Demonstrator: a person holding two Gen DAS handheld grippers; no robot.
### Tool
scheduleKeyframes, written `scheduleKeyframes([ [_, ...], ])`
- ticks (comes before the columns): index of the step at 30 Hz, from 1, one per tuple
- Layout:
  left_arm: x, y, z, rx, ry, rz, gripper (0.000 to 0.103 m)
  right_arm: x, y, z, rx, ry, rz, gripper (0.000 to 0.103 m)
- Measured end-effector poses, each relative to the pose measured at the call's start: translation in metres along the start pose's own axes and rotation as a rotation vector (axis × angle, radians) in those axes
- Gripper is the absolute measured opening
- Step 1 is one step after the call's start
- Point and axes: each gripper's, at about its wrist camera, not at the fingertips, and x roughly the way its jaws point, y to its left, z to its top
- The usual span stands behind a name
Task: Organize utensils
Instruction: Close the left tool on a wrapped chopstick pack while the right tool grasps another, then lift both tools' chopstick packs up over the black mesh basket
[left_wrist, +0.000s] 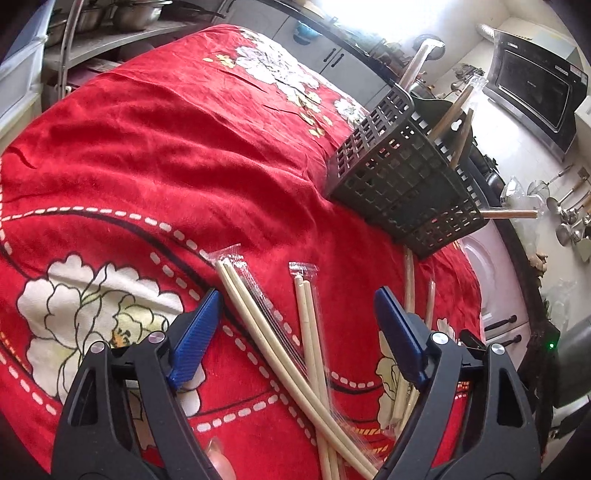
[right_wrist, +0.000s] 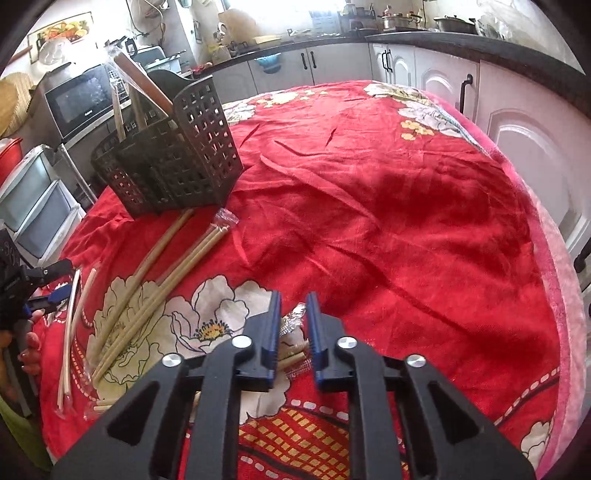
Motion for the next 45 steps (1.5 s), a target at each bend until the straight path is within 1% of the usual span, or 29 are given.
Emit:
scheduleKeyframes([
  [2, 0.002, 0.000, 0.003, -0.002, 0.000, 0.005, 0.074, -0.003, 0.001, 0.002, -0.009, -0.014, -0.004, 0.007],
  [4, 0.004, 0.001, 0.006, -0.005, 0.000, 0.010, 0.072, -0.008, 0.003, 0.005, -0.012, -0.031, 0.016, 0.006],
  [10, 0.009, 0.005, 0.015, -0.015, -0.002, 0.049, 0.053, -0.026, 0.009, 0.017, 0.016, -0.071, 0.121, 0.006],
  [12, 0.009, 0.006, 0.017, -0.006, -0.007, 0.079, 0.038, -0.032, 0.015, 0.021, 0.015, -0.085, 0.142, 0.006],
  [13, 0.010, 0.007, 0.017, -0.002, -0.009, 0.089, 0.034, -0.035, 0.018, 0.023, 0.012, -0.096, 0.159, 0.006],
  [15, 0.009, 0.010, 0.017, -0.006, -0.010, 0.102, 0.018, -0.043, 0.025, 0.028, 0.002, -0.114, 0.182, 0.006],
  [17, 0.008, 0.015, 0.019, -0.012, -0.006, 0.101, 0.008, -0.048, 0.033, 0.032, -0.009, -0.127, 0.197, 0.005],
  [21, -0.001, 0.016, 0.021, -0.019, -0.020, 0.073, 0.006, -0.060, 0.051, 0.041, -0.039, -0.155, 0.232, 0.005],
  [24, -0.020, 0.004, 0.024, 0.026, -0.070, 0.041, 0.005, -0.068, 0.062, 0.047, -0.058, -0.172, 0.259, 0.005],
  [30, -0.067, -0.037, 0.035, 0.136, -0.167, -0.056, 0.003, -0.084, 0.085, 0.058, -0.111, -0.204, 0.302, 0.005],
  [33, -0.079, -0.059, 0.040, 0.182, -0.196, -0.089, 0.002, -0.092, 0.101, 0.064, -0.152, -0.219, 0.321, 0.005],
  [36, -0.092, -0.084, 0.044, 0.236, -0.218, -0.143, 0.002, -0.102, 0.115, 0.070, -0.188, -0.239, 0.339, 0.005],
  [42, -0.108, -0.117, 0.047, 0.302, -0.259, -0.197, 0.002, -0.116, 0.134, 0.079, -0.237, -0.277, 0.358, 0.004],
  [45, -0.113, -0.129, 0.051, 0.328, -0.287, -0.202, 0.002, -0.121, 0.139, 0.084, -0.249, -0.297, 0.366, 0.004],
])
